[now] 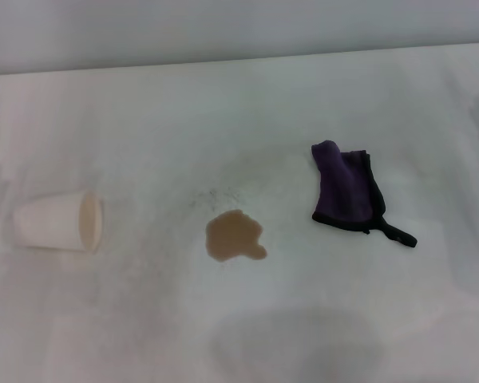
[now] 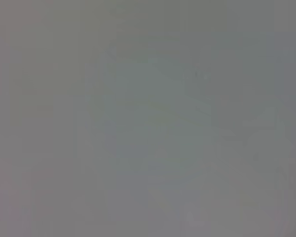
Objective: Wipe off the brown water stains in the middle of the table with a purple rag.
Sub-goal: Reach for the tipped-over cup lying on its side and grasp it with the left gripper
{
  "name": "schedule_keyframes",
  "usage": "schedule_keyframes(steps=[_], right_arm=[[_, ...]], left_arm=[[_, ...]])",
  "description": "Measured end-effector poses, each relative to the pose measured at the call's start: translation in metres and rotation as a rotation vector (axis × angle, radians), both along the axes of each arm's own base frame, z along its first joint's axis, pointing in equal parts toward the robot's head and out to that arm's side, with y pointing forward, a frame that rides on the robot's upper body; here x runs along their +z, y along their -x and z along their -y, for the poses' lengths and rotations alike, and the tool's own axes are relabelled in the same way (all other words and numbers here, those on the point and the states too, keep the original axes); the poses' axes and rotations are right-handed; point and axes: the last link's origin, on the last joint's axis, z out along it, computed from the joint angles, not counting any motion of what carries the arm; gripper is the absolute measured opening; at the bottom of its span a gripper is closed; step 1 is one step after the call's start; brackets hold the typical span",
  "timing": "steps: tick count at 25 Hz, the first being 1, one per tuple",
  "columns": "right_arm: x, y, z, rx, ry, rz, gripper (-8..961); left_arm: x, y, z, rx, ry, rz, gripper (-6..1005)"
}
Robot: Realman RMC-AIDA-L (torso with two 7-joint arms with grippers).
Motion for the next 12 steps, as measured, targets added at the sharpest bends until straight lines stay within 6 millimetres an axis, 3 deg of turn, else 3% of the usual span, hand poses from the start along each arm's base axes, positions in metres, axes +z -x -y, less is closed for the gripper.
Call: schedule_keyframes(steps=[12], right_arm=[[0.0031, 0.007, -0.0069, 0.031, -0.012, 0.007, 866]], left_arm=[[0.0009, -0.0004, -0.0015, 0.006, -0.014, 0.01, 876]])
